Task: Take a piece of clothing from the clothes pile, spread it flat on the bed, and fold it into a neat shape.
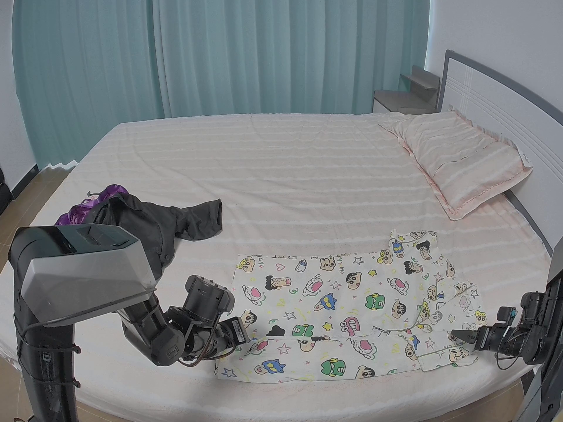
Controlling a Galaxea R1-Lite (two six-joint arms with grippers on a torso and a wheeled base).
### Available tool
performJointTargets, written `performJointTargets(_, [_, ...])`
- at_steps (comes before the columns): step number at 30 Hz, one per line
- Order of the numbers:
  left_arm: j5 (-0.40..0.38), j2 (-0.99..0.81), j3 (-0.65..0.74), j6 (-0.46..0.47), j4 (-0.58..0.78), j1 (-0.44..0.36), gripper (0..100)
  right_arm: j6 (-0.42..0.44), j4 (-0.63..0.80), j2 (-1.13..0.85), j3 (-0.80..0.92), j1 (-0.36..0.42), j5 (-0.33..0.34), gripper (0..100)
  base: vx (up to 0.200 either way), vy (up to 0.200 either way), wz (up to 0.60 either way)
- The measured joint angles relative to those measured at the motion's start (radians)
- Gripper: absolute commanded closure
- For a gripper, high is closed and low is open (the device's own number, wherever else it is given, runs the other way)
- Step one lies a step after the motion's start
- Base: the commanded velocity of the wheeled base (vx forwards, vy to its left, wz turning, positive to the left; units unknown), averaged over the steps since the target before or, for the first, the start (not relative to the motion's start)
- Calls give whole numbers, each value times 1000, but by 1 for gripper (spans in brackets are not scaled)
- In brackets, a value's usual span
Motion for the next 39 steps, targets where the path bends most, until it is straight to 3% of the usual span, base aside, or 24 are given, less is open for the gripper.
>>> performJointTargets(15, [0, 0, 6, 3, -9, -1, 100, -4, 0, 55, -12, 3, 44, 0, 0, 0, 0])
performJointTargets(16, [0, 0, 6, 3, -9, -1, 100, -3, 0, 59, -14, 2, 51, 100, 0, 0, 0])
performJointTargets(33, [8, 0, 6, 5, -5, -3, 100, 49, 1, 37, -75, -22, 103, 100, 0, 0, 0])
performJointTargets(39, [58, 7, 6, 4, -5, -6, 100, 72, 1, 9, -105, -23, 104, 100, 0, 0, 0])
